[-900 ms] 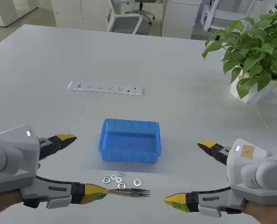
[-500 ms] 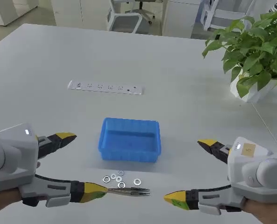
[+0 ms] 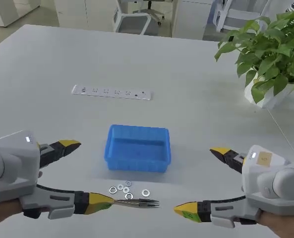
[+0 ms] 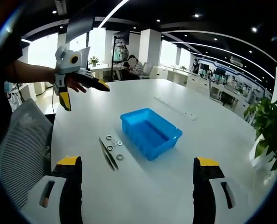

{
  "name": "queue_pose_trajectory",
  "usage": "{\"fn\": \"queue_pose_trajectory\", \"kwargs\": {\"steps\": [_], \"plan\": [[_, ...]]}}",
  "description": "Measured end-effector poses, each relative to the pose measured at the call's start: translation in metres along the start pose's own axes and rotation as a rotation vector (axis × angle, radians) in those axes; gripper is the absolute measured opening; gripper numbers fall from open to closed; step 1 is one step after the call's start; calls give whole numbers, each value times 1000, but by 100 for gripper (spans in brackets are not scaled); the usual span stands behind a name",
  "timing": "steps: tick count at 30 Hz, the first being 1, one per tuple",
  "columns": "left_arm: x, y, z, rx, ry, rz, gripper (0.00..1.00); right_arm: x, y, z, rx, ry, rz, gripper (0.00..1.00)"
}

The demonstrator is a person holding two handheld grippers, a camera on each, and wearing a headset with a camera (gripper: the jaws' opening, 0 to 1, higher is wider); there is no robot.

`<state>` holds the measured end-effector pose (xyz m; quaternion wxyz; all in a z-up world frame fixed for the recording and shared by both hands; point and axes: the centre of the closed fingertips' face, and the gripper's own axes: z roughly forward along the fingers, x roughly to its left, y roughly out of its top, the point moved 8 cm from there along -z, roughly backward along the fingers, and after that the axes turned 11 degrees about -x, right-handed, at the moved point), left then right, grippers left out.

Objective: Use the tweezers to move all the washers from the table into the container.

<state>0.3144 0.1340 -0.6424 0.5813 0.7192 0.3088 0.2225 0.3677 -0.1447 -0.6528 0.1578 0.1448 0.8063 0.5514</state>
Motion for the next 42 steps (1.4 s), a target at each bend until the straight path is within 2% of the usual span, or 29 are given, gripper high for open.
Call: {"fn": "queue_pose_trajectory", "kwargs": {"steps": [28, 42], "plan": [[2, 1, 1, -1, -10, 0, 99, -2, -2, 0, 11, 16, -5, 100], [8, 5, 4, 15, -35, 29, 99, -3, -1, 3, 24, 50, -36, 98]]}}
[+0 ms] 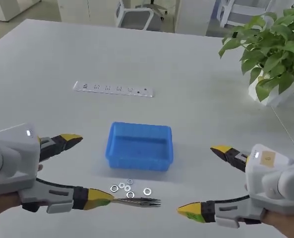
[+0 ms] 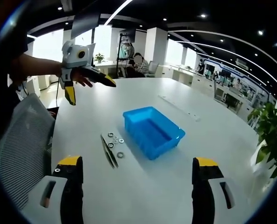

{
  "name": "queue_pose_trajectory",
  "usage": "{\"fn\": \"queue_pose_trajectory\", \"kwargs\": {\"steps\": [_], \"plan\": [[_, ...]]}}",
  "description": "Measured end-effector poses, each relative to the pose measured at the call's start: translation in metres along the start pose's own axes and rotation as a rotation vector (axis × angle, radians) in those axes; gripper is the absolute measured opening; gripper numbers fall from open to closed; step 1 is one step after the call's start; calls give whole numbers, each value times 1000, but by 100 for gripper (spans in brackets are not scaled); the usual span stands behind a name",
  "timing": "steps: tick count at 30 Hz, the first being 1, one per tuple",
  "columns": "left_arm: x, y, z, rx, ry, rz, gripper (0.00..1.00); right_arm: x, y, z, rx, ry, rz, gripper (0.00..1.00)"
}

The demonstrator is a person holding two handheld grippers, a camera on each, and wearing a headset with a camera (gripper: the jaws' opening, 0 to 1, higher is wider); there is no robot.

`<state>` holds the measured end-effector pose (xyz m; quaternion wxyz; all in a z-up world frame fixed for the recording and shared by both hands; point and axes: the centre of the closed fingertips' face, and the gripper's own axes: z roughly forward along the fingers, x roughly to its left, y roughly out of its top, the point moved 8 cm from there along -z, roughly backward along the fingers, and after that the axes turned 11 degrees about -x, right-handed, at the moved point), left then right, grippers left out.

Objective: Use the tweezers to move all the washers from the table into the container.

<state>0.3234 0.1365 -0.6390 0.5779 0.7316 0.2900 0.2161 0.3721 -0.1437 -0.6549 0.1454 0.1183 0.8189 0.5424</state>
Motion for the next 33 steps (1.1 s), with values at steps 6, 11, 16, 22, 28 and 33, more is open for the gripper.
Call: {"fn": "queue_pose_trajectory", "kwargs": {"steps": [6, 11, 16, 22, 28, 33], "plan": [[3, -1, 3, 21, -26, 14, 99, -5, 1, 3, 17, 27, -30, 96], [5, -1, 6, 31, -47, 22, 98, -11, 5, 7, 25, 48, -53, 93], [5, -5, 9, 50, -79, 29, 94, -12, 6, 14, 37, 84, -80, 89], [7, -11, 11, 82, -117, 46, 88, -10, 3, 24, 69, 144, -113, 82], [8, -15, 13, 99, -161, 75, 75, -7, 3, 33, 94, 209, -153, 74], [9, -21, 17, 141, -196, 89, 69, 0, -3, 39, 142, 278, -183, 66]]}}
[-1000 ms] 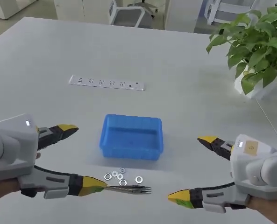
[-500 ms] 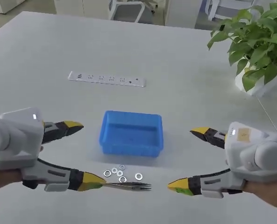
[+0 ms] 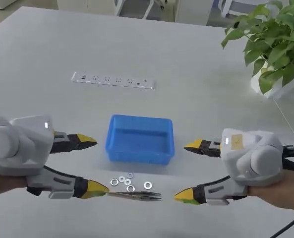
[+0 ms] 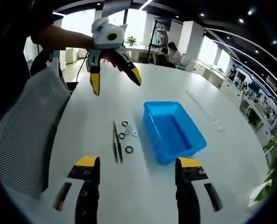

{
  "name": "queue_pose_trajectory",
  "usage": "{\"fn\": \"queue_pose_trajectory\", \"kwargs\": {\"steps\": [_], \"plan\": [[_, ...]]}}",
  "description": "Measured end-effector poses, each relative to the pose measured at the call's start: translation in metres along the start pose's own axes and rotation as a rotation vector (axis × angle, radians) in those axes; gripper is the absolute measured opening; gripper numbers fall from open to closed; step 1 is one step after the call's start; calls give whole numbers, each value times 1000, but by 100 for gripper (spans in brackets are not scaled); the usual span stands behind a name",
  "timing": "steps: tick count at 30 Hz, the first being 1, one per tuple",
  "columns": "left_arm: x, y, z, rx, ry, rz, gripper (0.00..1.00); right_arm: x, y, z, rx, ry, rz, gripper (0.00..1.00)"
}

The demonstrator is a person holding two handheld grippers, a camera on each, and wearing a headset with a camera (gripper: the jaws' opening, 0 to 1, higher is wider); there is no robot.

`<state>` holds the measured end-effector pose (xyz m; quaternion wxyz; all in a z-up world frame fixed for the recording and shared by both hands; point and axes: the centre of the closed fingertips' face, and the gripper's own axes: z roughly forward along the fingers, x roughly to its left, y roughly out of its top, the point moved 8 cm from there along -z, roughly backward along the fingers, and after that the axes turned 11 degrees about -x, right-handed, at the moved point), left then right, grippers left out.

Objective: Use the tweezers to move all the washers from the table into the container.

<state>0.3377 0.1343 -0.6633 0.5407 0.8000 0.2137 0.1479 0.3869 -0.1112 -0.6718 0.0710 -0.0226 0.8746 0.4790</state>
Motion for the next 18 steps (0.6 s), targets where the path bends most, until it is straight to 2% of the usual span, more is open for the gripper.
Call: {"fn": "queue_pose_trajectory", "kwargs": {"steps": [8, 15, 18], "plan": [[-2, -8, 8, 49, -56, 16, 56, 7, -2, 14, 55, 102, -70, 50], [-5, -18, 17, 105, -115, 48, 44, 10, -4, 29, 93, 169, -118, 42], [-4, -21, 19, 119, -126, 56, 41, 12, -4, 34, 108, 197, -136, 35]]}}
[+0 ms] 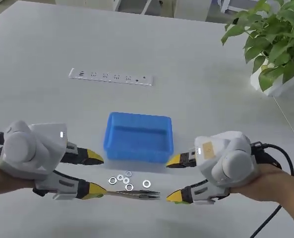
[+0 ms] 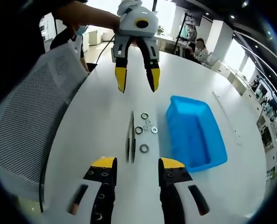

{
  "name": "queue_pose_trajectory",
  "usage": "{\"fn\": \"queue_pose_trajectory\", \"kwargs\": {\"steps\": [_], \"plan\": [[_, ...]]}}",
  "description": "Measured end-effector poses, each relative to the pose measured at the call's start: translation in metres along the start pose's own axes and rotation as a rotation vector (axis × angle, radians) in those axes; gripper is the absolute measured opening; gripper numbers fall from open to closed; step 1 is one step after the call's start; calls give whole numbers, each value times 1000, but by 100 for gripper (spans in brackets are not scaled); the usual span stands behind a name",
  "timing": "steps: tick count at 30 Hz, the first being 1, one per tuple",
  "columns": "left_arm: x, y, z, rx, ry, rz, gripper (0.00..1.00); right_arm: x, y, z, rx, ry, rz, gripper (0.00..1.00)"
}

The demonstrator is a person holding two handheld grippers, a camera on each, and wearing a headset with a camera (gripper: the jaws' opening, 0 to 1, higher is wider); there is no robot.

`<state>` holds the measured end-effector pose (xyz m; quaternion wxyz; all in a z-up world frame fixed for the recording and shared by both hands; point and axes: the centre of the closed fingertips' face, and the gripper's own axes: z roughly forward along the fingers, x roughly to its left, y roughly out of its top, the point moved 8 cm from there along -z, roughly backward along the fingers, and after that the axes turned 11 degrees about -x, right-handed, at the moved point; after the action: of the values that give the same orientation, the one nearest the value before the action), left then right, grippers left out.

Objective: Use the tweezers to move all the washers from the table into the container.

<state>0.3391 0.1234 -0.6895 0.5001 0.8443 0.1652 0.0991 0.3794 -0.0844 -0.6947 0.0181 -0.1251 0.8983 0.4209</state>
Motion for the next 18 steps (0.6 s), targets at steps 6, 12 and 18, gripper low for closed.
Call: {"fn": "queue_pose_trajectory", "kwargs": {"steps": [6, 12, 18], "plan": [[-2, -8, 9, 47, -43, 22, 31, 2, 0, 16, 21, 65, -32, 29], [-6, -13, 17, 91, -84, 46, 23, 5, -2, 31, 48, 110, -62, 24], [-2, -23, 25, 137, -117, 67, 16, 6, -5, 42, 66, 131, -79, 17]]}}
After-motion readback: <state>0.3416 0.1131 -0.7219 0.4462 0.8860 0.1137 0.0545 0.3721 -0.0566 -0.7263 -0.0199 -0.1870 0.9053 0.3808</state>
